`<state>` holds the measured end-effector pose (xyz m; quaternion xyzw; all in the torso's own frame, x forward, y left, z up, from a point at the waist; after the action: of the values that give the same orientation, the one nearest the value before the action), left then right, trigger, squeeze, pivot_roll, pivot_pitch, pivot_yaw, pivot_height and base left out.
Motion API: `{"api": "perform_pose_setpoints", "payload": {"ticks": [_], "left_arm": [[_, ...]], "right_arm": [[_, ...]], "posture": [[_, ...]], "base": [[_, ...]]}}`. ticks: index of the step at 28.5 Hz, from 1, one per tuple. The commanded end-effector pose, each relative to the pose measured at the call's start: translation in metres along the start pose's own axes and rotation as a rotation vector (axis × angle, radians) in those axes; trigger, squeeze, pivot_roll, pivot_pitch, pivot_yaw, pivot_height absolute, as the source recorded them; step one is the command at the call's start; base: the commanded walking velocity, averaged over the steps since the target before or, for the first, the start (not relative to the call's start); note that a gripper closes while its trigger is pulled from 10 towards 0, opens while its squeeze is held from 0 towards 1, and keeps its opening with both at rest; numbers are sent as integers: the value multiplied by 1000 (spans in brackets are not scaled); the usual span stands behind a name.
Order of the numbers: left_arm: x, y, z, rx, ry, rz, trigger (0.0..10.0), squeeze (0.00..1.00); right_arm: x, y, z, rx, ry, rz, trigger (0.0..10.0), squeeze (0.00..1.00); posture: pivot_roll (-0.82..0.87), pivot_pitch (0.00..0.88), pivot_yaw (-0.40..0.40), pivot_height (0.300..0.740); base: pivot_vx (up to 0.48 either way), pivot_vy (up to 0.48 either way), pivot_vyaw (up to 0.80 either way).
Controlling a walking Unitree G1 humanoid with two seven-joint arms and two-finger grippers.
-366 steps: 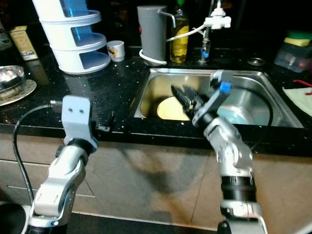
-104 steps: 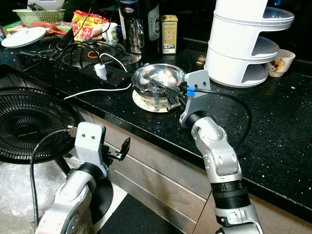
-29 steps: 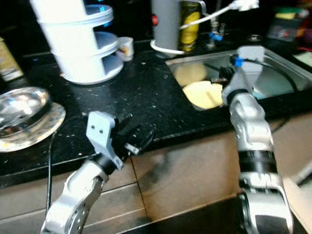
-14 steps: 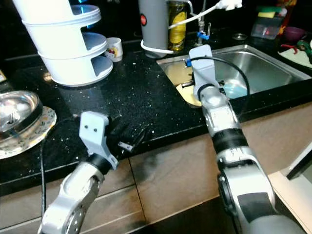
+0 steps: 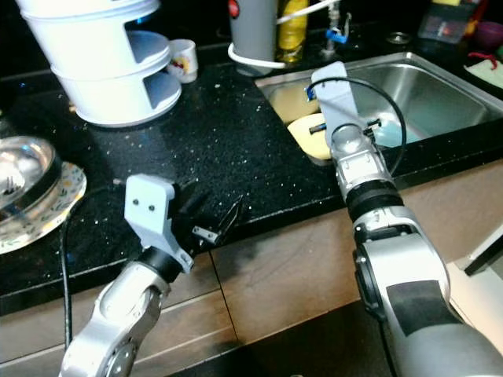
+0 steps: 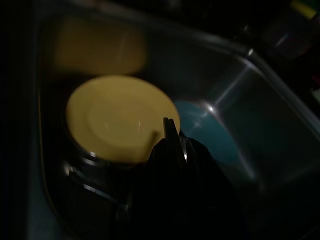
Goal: Kitchen organization
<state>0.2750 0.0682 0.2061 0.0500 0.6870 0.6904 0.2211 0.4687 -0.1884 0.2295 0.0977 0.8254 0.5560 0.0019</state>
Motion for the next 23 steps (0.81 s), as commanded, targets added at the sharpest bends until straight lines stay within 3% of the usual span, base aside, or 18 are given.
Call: {"api": "perform_pose_setpoints", "payload": {"ticks": [1,3,4,5,6,7,9,11,12,14,15,17,19,21,22,23], "left_arm": [[2,2,-3,-16,-12,3,10000,0],[3,2,-5,-32,-31,7,10000,0],[3,2,-7,-44,-41,8,10000,0],[4,2,-8,-51,-46,9,10000,0],[5,3,-8,-55,-48,11,10000,0],[5,3,-8,-55,-48,11,10000,0],[6,3,-7,-60,-46,13,10000,0],[6,2,-5,-65,-40,17,10000,0],[6,2,-4,-68,-37,18,10000,0],[5,1,-3,-70,-35,19,10000,0],[3,0,3,-76,-13,22,10000,0],[1,-1,9,-81,17,24,10000,0],[0,0,12,-81,32,21,10000,0],[-1,2,22,-95,77,15,10000,0],[-1,2,22,-95,77,15,10000,0],[0,3,30,-124,126,15,10000,0]], "right_arm": [[0,-8,5,24,18,27,10000,0],[0,-14,9,24,28,50,10000,0],[0,-15,10,5,35,50,10000,376],[0,-15,11,-8,39,48,10000,376],[0,-13,13,-54,48,36,10000,1000],[0,-13,13,-54,48,36,10000,1000],[0,-1,14,-169,66,-19,10000,1000],[2,18,17,-385,131,-99,10000,1000],[4,25,17,-447,168,-144,10000,353],[5,30,16,-479,190,-175,10000,353],[14,46,15,-592,291,-291,10000,0],[25,59,12,-695,378,-397,10000,0],[31,63,15,-699,420,-427,10000,0],[48,72,30,-693,558,-495,10000,0],[48,72,30,-693,558,-495,10000,0],[67,79,44,-672,663,-558,10000,0]], "posture": [[77,100,1,740],[83,102,4,740],[87,101,6,740],[87,101,6,740],[91,99,8,740],[91,99,8,740],[94,96,10,740],[93,86,16,740],[93,78,17,740],[93,78,17,740],[95,70,23,740],[99,70,23,740],[101,70,24,740],[102,52,29,740],[102,52,29,740],[103,41,29,740]], "base": [[0,0,0],[0,0,0],[0,0,0],[0,0,0],[0,0,0],[0,0,0],[0,0,0],[0,0,0],[0,0,0],[0,0,0],[0,0,0],[0,0,0],[0,0,0],[0,0,394],[0,0,788],[0,0,781]]}}
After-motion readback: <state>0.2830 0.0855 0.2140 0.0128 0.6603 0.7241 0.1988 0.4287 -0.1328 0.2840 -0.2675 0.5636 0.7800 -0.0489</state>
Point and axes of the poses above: a point about 5 cm out from each wrist's last joint towards the gripper, its own x axis pointing back from the gripper into the wrist, its own y axis along the axis of the wrist's last joint, z = x × y, the point moved 5 cm from there along -x, pointing out of the wrist towards the gripper, and after that the axes turned 5 degrees about -x, right-handed, at the moved point
